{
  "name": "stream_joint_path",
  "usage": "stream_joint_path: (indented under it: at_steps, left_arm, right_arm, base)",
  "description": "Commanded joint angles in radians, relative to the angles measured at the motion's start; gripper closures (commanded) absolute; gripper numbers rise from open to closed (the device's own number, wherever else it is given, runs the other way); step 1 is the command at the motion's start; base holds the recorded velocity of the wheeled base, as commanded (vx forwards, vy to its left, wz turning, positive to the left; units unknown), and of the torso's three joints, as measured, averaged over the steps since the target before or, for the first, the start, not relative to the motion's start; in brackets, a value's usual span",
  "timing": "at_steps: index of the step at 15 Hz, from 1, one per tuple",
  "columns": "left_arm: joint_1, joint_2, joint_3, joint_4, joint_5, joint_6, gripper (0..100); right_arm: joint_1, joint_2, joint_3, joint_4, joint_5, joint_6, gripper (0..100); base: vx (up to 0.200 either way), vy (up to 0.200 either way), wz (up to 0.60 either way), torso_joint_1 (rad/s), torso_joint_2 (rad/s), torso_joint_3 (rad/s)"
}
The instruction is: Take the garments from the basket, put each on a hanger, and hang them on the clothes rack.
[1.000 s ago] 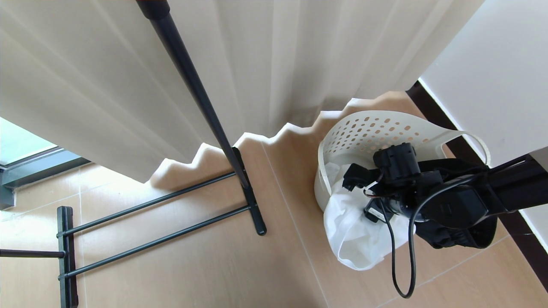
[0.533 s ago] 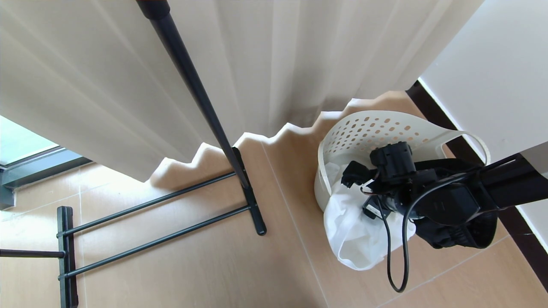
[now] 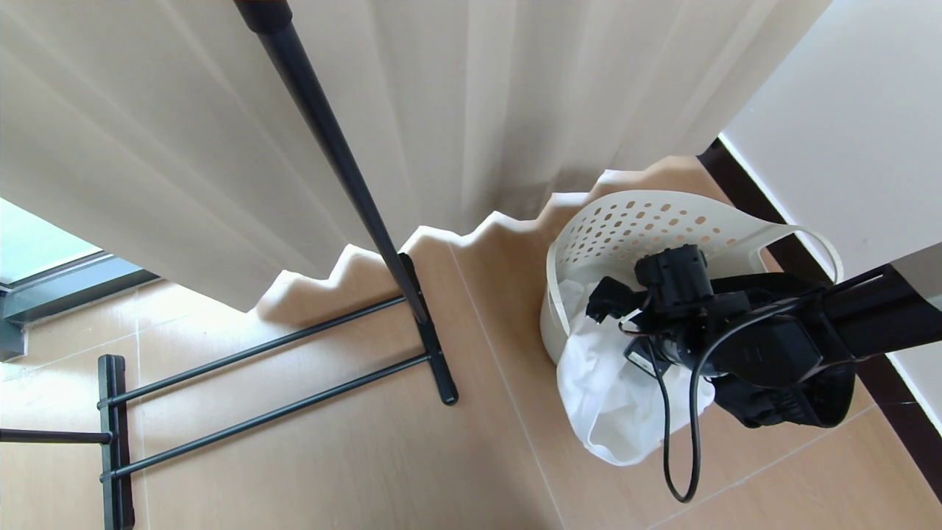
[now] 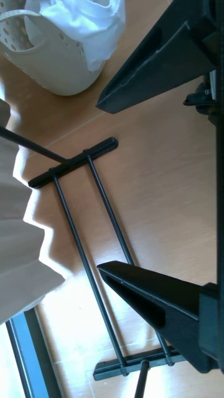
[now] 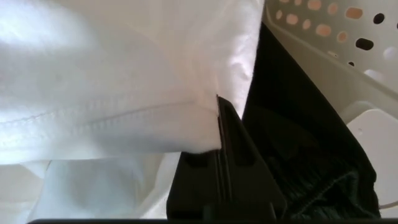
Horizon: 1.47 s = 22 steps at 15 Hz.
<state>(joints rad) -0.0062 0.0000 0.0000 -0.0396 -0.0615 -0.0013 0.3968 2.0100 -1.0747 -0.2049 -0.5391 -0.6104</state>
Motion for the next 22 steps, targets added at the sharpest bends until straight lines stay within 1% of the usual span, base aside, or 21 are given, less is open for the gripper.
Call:
stream_joint_path:
  at_steps: [1, 2, 4, 6, 7, 8, 9, 10, 12, 13, 16, 18, 22]
  left_arm:
    - [0.000, 0.000, 0.000, 0.000, 0.000, 0.000, 0]
    - [0.000, 0.000, 0.000, 0.000, 0.000, 0.000, 0]
    - [0.000, 0.000, 0.000, 0.000, 0.000, 0.000, 0]
    - [0.000, 0.000, 0.000, 0.000, 0.000, 0.000, 0]
    - [0.000, 0.000, 0.000, 0.000, 0.000, 0.000, 0]
    - [0.000, 0.000, 0.000, 0.000, 0.000, 0.001, 0]
    - [0.000, 0.000, 0.000, 0.000, 0.000, 0.000, 0]
    - [0.000, 0.000, 0.000, 0.000, 0.000, 0.000, 0]
    - [0.000, 0.000, 0.000, 0.000, 0.000, 0.000, 0]
    - [0.000, 0.000, 0.000, 0.000, 0.000, 0.001, 0]
    - [0.000, 0.000, 0.000, 0.000, 0.000, 0.001, 0]
    - [0.000, 0.000, 0.000, 0.003, 0.000, 0.001, 0]
    - [0.000, 0.000, 0.000, 0.003, -0.001, 0.001, 0]
  right_arm:
    - [0.004, -0.070, 0.013, 0.001, 0.002, 0.006, 100]
    - [0.005, -0.120, 0.033, -0.001, 0.002, 0.017, 100]
    - [0.039, -0.246, 0.085, 0.002, 0.001, 0.107, 100]
    - [0.082, -0.390, 0.148, 0.001, 0.008, 0.178, 100]
    - [0.096, -0.435, 0.165, 0.001, 0.011, 0.186, 100]
    - [0.137, -0.527, 0.190, 0.001, 0.015, 0.201, 100]
    - [0.148, -0.560, 0.196, 0.001, 0.016, 0.213, 100]
    - [0.172, -0.640, 0.211, 0.001, 0.025, 0.238, 100]
    - [0.214, -0.729, 0.237, 0.001, 0.068, 0.255, 100]
    - [0.237, -0.800, 0.282, -0.001, 0.077, 0.273, 100]
    - [0.237, -0.878, 0.343, -0.010, 0.082, 0.327, 100]
    - [0.237, -0.879, 0.374, -0.067, 0.117, 0.324, 100]
    - [0.237, -0.872, 0.378, -0.073, 0.117, 0.322, 100]
  base:
    - [0.000, 0.000, 0.00, 0.000, 0.00, 0.000]
    - [0.000, 0.000, 0.00, 0.000, 0.00, 0.000]
    - [0.000, 0.000, 0.00, 0.000, 0.00, 0.000]
    - [0.000, 0.000, 0.00, 0.000, 0.00, 0.000]
    - [0.000, 0.000, 0.00, 0.000, 0.00, 0.000]
    - [0.000, 0.000, 0.00, 0.000, 0.00, 0.000]
    - [0.000, 0.000, 0.00, 0.000, 0.00, 0.000]
    - [0.000, 0.000, 0.00, 0.000, 0.00, 0.000]
    - [0.000, 0.000, 0.00, 0.000, 0.00, 0.000]
    - [0.000, 0.000, 0.00, 0.000, 0.00, 0.000]
    - [0.000, 0.000, 0.00, 0.000, 0.00, 0.000]
    - [0.000, 0.000, 0.00, 0.000, 0.00, 0.000]
    - [0.000, 0.000, 0.00, 0.003, 0.00, 0.018]
